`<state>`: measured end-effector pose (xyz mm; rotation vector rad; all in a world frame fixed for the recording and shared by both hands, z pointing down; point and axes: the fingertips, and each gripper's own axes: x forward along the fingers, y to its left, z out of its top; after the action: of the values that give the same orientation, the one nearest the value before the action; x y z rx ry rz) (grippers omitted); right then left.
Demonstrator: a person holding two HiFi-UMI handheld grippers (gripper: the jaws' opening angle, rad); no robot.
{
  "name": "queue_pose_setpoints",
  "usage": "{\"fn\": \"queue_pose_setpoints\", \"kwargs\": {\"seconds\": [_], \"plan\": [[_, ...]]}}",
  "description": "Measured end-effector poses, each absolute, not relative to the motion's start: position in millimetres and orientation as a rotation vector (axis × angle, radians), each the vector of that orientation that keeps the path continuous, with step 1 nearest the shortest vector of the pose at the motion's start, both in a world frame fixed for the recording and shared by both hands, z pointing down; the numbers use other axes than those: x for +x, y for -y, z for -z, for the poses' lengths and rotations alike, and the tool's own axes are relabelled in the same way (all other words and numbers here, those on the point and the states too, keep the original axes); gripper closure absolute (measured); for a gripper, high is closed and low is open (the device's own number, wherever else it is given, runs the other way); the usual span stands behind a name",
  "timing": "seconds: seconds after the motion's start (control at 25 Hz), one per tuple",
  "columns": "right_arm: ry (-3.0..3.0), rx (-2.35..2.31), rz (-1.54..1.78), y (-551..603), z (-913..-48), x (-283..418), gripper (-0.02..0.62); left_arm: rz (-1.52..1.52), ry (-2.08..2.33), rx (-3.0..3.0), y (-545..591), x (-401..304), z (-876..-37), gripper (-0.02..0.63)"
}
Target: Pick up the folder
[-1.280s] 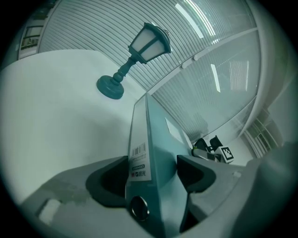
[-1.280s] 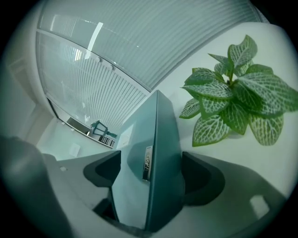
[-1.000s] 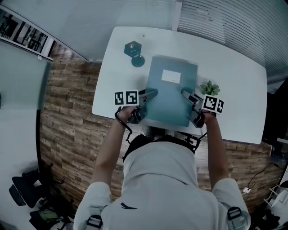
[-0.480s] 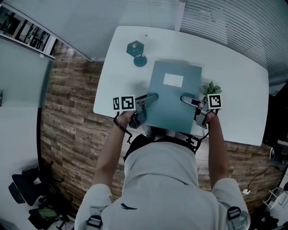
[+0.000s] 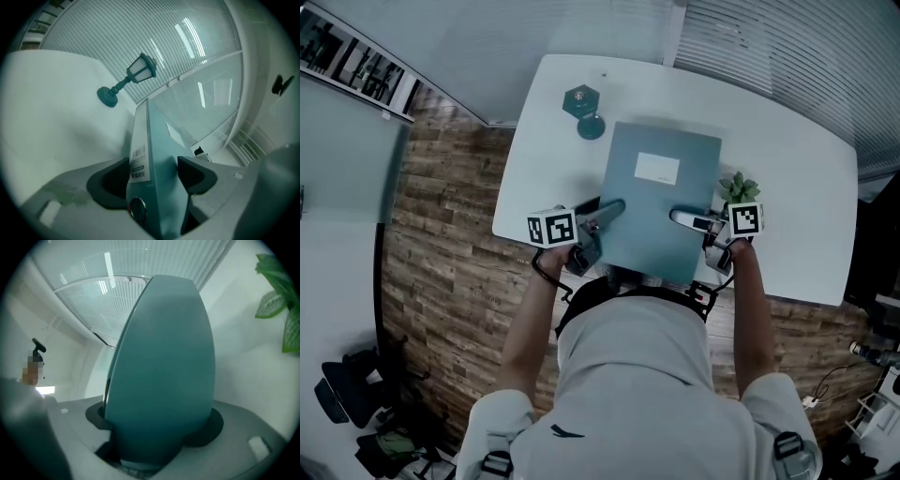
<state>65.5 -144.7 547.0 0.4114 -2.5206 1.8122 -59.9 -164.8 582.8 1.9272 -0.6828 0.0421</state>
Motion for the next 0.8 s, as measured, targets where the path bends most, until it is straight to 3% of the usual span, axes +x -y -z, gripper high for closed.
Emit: {"fn": "queue_pose_setpoints", "kwargs": {"seconds": [0.2,0.44,0.8], "plan": [[2.594,0.490,-1.656,143.4,-527.6,67.9,0.264,-0.058,0.733,2.112,171.2,-62.4,-539.9,0.268],[2.850,0.537,-1.386,140.4,-452.4,65.6,0.267,0.050,0.763,2.325,164.0,-68.8,-462.8,0.268],[3.184,0.572,-0.510,103.8,-340.6,65.7,0.305,0.392,0.636,2.513,141.1,-76.9,-364.6,0.282]]}}
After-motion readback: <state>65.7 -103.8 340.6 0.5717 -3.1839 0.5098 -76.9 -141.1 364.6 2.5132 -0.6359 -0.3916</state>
